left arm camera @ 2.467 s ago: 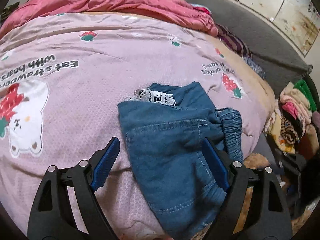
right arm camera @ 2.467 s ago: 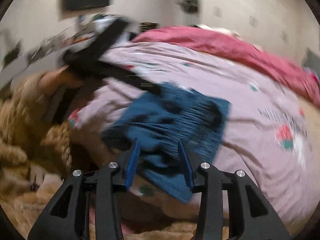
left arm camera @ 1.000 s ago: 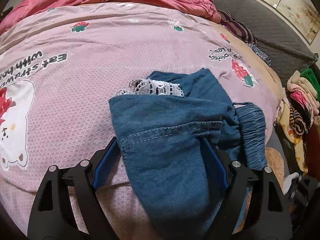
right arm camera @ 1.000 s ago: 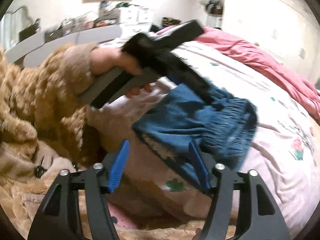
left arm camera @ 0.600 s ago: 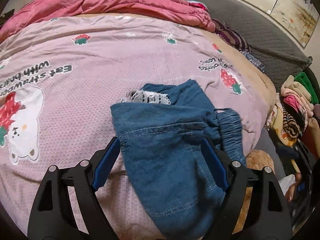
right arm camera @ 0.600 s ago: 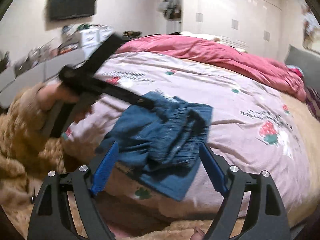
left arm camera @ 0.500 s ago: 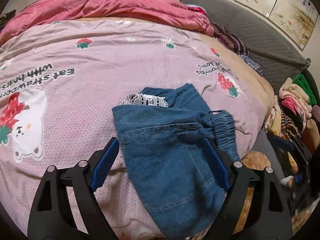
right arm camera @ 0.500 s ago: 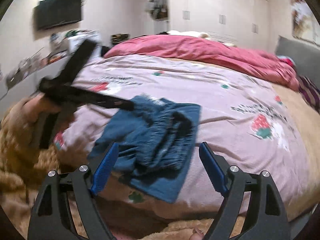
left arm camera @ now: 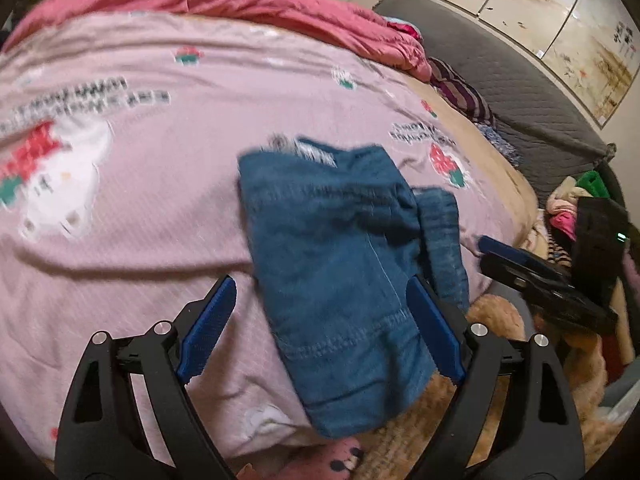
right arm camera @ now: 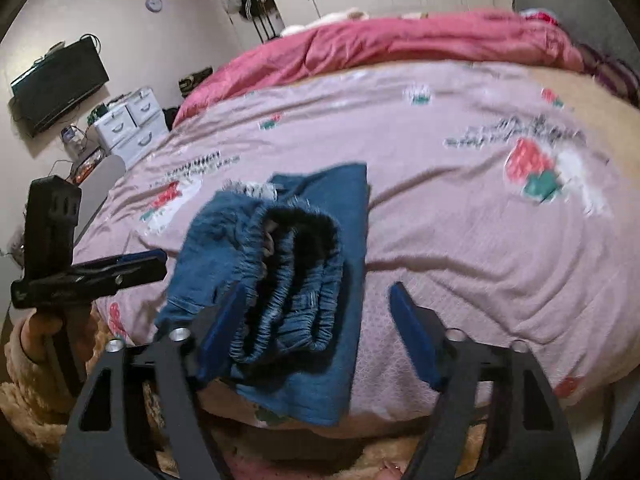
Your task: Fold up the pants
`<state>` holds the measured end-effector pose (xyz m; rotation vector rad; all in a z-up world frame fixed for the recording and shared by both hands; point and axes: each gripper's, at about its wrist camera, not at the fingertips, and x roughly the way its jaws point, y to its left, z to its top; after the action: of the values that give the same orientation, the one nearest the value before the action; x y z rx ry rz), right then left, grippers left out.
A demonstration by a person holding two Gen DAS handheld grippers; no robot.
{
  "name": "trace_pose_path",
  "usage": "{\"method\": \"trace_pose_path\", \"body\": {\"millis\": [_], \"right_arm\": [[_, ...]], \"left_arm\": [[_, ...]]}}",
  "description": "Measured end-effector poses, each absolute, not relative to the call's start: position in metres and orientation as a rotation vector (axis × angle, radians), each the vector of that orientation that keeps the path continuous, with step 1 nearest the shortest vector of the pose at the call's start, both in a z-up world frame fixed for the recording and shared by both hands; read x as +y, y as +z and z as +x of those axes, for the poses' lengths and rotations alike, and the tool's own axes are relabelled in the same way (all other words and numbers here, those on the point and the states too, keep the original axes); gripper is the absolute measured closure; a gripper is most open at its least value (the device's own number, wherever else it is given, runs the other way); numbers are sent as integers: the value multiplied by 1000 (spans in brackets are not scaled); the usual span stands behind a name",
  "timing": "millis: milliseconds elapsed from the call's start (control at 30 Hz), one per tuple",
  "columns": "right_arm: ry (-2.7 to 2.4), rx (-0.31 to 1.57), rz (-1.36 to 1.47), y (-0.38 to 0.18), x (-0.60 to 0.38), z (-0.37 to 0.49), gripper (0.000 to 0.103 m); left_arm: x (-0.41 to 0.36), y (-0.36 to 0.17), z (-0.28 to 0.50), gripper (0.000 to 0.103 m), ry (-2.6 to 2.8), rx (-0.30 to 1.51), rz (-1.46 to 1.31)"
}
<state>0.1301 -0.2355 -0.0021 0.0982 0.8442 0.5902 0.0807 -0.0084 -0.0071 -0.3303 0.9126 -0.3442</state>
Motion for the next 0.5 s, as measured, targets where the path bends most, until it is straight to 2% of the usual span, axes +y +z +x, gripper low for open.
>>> {"method": "trace_pose_path", "body": {"millis": [100, 500], "right_arm": [[615, 899, 132, -15, -232, 139, 42], [696, 965, 218, -40, -227, 169, 43]], "left_arm": [[-15, -19, 82, 32, -371, 947, -362], [-18, -41, 98, 33, -344, 988, -403]]}}
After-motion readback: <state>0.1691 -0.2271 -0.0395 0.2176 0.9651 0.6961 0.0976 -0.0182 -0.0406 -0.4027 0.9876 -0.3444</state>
